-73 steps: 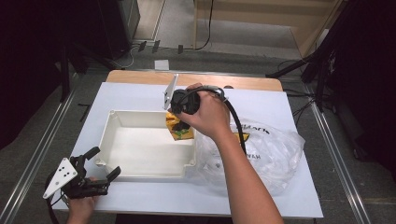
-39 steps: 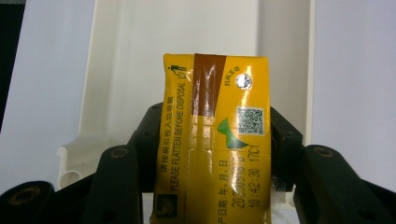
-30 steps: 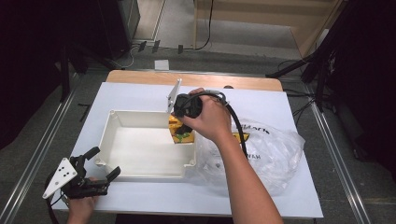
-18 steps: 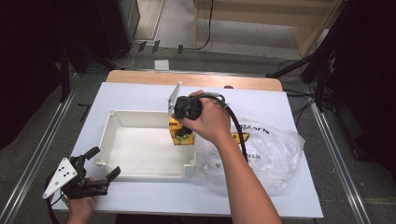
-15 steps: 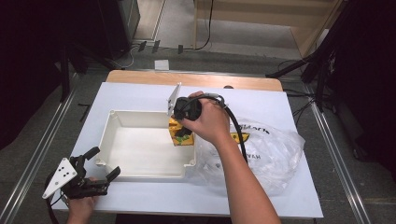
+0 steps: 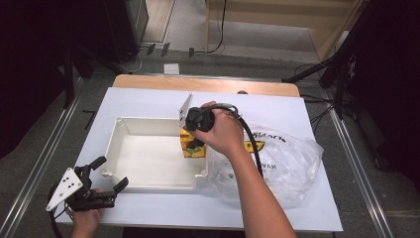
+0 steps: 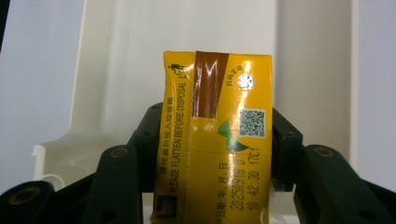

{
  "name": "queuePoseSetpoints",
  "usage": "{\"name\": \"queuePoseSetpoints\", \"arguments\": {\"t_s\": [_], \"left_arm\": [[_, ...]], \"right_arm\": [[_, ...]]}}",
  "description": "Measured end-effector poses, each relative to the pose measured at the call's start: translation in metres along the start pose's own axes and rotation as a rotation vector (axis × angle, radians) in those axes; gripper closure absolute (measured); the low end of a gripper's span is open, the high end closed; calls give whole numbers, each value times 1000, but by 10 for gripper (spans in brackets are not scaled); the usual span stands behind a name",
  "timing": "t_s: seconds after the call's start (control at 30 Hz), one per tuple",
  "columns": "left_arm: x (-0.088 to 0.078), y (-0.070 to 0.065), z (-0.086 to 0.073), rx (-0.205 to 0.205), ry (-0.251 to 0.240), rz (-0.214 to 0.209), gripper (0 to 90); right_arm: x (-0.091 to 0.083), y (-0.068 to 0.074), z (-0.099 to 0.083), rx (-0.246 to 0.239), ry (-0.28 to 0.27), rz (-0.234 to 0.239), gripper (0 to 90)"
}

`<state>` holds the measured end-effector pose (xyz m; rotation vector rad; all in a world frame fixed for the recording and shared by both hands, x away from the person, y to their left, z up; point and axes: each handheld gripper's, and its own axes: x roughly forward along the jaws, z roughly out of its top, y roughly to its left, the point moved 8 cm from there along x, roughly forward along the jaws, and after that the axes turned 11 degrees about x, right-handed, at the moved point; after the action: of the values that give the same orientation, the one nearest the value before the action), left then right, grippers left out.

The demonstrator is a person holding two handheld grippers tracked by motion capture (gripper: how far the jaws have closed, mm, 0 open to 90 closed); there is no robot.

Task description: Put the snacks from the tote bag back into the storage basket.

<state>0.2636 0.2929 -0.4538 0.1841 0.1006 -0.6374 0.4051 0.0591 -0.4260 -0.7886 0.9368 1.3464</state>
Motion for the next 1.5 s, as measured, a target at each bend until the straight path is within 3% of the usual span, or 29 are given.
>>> {"name": "queuePoseSetpoints", "arguments": {"t_s": [1.5], "left_arm": [[0,-1,0,2,0,-1,0]], "right_arm": [[20,3,-10,5,40,15,508]]}}
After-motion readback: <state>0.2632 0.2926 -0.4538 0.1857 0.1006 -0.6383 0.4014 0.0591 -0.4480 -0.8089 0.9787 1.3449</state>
